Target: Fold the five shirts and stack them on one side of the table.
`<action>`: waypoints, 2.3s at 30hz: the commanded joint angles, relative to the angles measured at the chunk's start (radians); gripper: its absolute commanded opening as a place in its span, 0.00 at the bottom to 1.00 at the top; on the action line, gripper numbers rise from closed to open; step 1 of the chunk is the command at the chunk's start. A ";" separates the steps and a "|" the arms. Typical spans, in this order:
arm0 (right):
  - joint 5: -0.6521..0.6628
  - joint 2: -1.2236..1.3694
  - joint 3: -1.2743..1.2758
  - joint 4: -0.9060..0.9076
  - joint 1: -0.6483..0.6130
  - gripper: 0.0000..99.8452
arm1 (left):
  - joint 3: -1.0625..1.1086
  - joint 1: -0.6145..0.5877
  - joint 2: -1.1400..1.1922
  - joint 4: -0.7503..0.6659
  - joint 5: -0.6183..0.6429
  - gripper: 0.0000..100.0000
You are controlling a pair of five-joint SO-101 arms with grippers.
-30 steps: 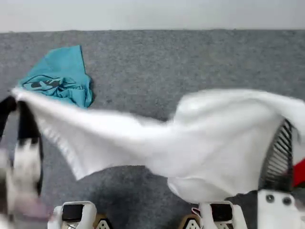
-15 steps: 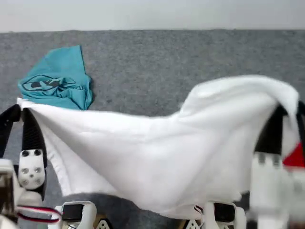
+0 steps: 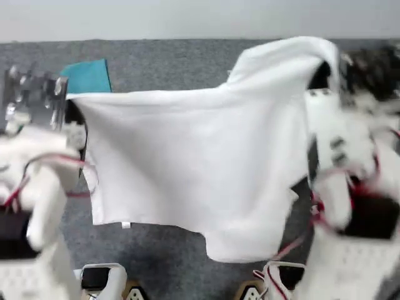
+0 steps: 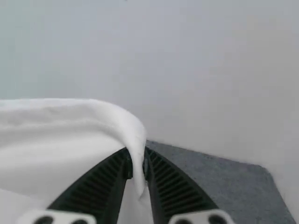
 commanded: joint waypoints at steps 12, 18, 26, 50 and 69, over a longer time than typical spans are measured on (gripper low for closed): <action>0.058 0.687 -0.235 -0.239 -0.030 0.01 | 0.019 0.000 0.454 -0.281 0.002 0.01; 0.055 0.986 -0.404 -0.237 -0.059 0.01 | 0.019 0.000 0.605 -0.331 0.002 0.01; 0.054 1.107 -0.477 -0.041 -0.128 0.01 | 0.022 0.025 0.721 -0.321 0.002 0.01; 0.080 0.458 -0.003 0.685 -0.156 0.01 | 0.025 0.021 0.609 0.215 -0.140 0.01; 0.331 -0.133 0.611 0.642 -0.147 0.01 | 0.239 0.021 0.601 0.336 -0.252 0.01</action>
